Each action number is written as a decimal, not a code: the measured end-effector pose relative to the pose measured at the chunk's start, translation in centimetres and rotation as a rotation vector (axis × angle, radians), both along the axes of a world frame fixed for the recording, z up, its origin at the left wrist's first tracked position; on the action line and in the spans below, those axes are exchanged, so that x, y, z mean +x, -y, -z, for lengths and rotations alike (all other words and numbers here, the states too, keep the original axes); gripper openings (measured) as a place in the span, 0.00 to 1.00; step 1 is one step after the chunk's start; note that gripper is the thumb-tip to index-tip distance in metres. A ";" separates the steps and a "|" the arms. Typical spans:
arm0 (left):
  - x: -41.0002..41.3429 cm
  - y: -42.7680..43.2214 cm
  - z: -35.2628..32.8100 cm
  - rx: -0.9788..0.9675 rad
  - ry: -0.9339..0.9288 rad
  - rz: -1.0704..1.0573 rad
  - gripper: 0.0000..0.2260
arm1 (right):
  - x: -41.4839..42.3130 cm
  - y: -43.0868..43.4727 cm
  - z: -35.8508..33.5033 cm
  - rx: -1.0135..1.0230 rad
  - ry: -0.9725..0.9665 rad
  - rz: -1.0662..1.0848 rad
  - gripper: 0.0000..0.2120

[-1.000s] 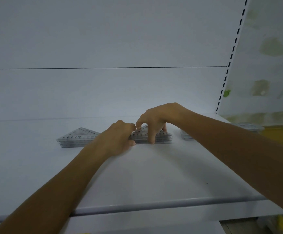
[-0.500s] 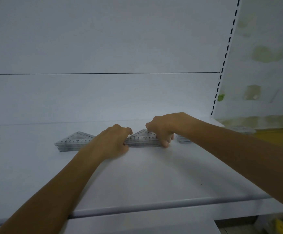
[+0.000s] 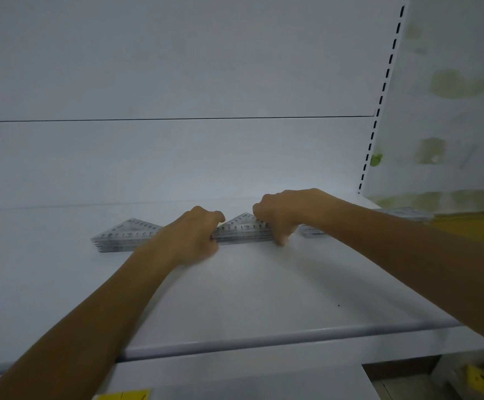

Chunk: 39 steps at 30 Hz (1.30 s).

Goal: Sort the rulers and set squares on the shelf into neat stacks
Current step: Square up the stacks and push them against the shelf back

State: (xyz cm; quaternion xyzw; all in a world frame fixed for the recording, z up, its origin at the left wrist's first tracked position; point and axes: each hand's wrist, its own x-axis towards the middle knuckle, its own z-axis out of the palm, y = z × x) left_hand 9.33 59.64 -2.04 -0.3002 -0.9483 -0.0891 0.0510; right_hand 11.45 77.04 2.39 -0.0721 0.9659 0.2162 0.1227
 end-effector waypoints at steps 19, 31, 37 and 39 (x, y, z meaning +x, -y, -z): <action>-0.2 0.1 -0.2 0.219 0.046 -0.006 0.19 | -3.1 1.5 -1.4 -0.355 0.160 -0.002 0.36; 0.4 0.0 0.1 0.086 -0.105 -0.003 0.20 | -3.6 1.7 -0.8 -0.312 0.198 -0.027 0.34; 1.1 -0.1 -0.1 0.129 -0.320 -0.019 0.24 | -2.0 -0.1 -1.4 -0.415 0.015 -0.115 0.42; 1.2 0.0 -0.3 0.130 -0.365 -0.016 0.23 | -0.7 -1.8 -2.3 -0.544 -0.051 -0.110 0.42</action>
